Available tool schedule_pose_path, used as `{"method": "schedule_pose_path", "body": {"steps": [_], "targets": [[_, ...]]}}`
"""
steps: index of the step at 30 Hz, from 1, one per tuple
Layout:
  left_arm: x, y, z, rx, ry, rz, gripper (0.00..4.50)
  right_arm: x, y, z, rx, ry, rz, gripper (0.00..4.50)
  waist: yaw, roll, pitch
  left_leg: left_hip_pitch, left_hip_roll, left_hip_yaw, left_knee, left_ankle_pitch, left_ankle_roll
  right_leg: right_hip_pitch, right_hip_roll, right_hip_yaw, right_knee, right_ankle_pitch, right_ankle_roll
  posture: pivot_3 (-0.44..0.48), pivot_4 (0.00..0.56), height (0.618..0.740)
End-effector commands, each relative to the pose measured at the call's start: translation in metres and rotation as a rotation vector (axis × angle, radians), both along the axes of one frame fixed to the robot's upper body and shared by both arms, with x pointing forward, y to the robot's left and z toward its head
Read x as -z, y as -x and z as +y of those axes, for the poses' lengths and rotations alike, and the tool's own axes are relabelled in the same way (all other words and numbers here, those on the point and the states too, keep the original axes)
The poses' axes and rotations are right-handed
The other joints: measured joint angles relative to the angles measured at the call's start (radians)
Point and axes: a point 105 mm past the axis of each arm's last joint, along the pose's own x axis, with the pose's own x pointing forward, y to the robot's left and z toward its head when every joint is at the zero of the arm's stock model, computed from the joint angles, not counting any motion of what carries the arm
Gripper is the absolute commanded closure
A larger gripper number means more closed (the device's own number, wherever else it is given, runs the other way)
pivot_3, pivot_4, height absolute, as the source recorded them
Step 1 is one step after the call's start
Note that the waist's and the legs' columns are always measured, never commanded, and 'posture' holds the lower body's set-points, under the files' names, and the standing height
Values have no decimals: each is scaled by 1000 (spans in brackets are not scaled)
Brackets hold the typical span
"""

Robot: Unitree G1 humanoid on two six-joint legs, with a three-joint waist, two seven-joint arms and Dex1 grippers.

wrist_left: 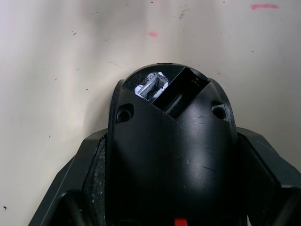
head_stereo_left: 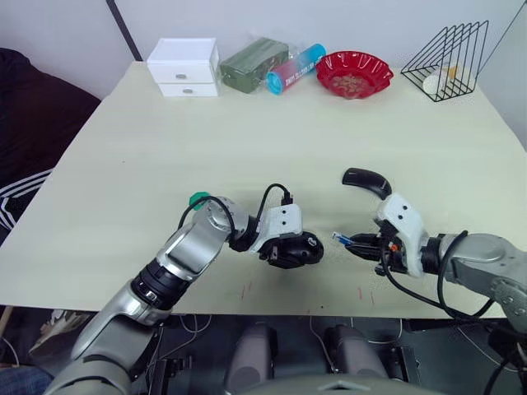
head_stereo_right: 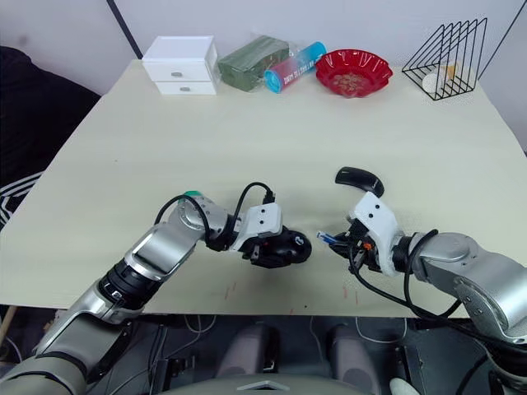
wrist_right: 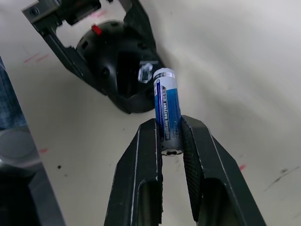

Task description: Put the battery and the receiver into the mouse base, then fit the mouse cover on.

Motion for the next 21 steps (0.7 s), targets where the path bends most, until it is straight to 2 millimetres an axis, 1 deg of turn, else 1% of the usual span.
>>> {"method": "schedule_pose_path", "body": {"steps": [1,7,14,21], "targets": [[17,4,8,-23,-60,59,1539,-4,4,10,-23,22,21,4401,0,0,0,0,0,0,0,0,0,0,0,0,0,0,0,0,150,740],[17,4,8,-31,-60,65,1539,-1,4,25,-29,33,78,4401,-1,0,0,0,0,-1,0,0,0,0,0,-1,0,0,0,0,150,740],[18,4,8,-31,-63,72,1539,8,-2,29,0,62,108,4401,-1,0,0,0,0,-1,0,0,0,0,0,-1,0,0,0,0,150,740],[17,1,6,-34,-62,71,1539,15,2,37,-35,75,144,4401,-2,0,0,-1,0,-1,0,0,0,0,0,-1,0,0,0,0,150,740]]}}
